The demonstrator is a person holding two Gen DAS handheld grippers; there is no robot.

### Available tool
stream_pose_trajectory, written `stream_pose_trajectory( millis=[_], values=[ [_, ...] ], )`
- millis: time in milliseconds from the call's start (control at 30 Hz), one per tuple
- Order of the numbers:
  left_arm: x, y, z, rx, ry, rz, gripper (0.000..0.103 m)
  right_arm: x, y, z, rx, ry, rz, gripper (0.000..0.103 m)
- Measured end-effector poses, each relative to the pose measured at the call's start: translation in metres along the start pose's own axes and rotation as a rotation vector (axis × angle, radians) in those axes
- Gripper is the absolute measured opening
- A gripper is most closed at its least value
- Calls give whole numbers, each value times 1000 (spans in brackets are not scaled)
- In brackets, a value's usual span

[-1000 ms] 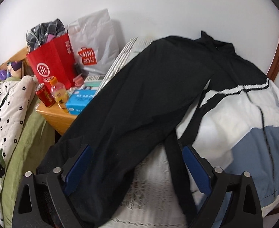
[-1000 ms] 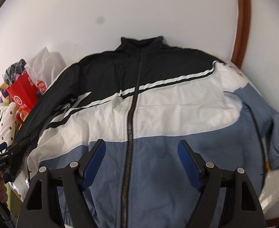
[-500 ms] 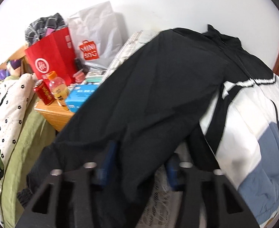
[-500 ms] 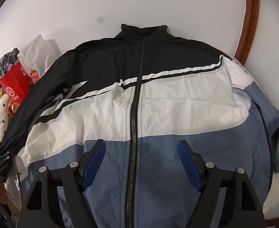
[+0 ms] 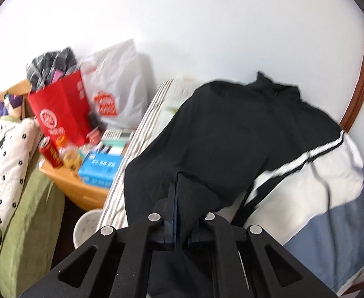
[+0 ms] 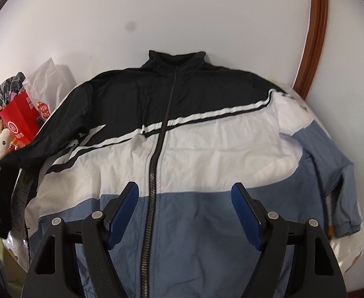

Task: Fold large clothes
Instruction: 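Lift the black sleeve with the left gripper and fold it across the jacket front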

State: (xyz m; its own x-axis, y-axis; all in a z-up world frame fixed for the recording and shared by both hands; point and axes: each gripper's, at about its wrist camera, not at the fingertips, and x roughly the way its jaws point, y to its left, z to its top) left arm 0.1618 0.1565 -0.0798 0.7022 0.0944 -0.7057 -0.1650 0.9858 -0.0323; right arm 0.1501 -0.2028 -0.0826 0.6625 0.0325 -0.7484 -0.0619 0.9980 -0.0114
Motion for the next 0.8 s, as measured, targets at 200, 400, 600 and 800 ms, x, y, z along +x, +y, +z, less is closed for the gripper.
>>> stream_pose_trajectory(
  millis=[200,400,600,800],
  values=[
    [-4,-47,40,38,-43,-58,5,-4,-27,16,6,-25,-4,76],
    [6,-99,70,86,-60,-112,5,7,-51,30,14,-33,-18,76],
    [25,-155,90,146,-43,-173,5,23,-76,39,28,-35,-31,76],
    [44,-206,99,201,-28,-219,5,40,-102,42,51,-27,-35,76]
  ],
)
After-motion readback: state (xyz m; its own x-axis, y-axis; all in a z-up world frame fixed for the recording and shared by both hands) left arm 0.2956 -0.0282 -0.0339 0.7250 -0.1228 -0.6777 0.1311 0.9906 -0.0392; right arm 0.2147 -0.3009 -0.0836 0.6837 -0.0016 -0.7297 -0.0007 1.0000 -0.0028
